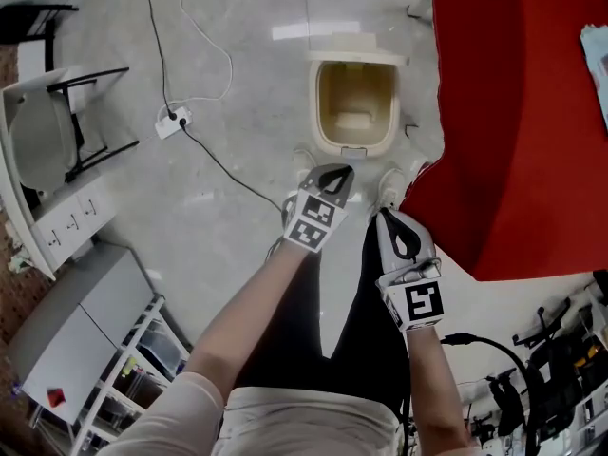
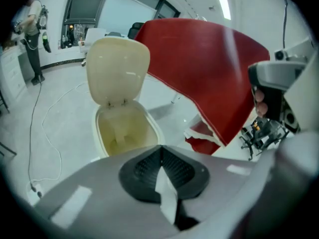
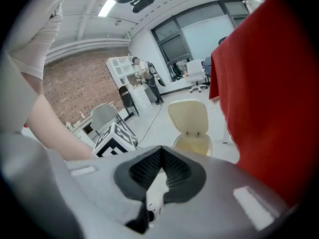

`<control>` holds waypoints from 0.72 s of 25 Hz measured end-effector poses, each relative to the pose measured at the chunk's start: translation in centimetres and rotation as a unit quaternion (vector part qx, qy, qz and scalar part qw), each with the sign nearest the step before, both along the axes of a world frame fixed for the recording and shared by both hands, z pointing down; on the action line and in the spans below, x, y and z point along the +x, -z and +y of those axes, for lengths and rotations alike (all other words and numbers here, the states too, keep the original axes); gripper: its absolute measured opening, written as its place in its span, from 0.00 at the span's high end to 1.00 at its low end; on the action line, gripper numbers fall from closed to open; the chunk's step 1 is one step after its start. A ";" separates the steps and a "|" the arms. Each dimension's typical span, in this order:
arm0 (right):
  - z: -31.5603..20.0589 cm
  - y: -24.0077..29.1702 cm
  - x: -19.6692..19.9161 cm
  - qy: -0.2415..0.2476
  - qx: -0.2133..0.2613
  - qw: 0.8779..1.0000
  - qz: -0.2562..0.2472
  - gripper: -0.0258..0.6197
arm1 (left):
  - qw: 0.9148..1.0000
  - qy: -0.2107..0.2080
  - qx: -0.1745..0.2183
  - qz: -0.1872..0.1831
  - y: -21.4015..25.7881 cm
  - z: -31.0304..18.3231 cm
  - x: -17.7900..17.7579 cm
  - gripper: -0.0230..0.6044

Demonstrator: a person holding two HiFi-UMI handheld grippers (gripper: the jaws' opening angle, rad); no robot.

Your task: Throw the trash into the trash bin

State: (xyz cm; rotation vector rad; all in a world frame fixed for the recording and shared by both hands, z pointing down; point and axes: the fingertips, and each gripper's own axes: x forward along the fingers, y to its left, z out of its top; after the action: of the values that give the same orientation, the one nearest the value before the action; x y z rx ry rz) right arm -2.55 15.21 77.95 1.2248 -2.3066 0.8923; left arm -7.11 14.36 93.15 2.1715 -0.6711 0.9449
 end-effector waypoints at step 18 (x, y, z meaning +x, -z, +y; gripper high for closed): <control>1.7 11.9 3.0 -0.038 0.017 0.999 0.009 0.96 | 0.994 0.016 0.075 0.077 21.3 -0.6 -1.6 0.96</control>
State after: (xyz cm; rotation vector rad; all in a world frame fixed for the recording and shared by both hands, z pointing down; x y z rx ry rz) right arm 0.42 16.89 66.04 1.3360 -2.2835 0.8683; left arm -8.67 13.76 71.88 2.3292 -0.7192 0.7226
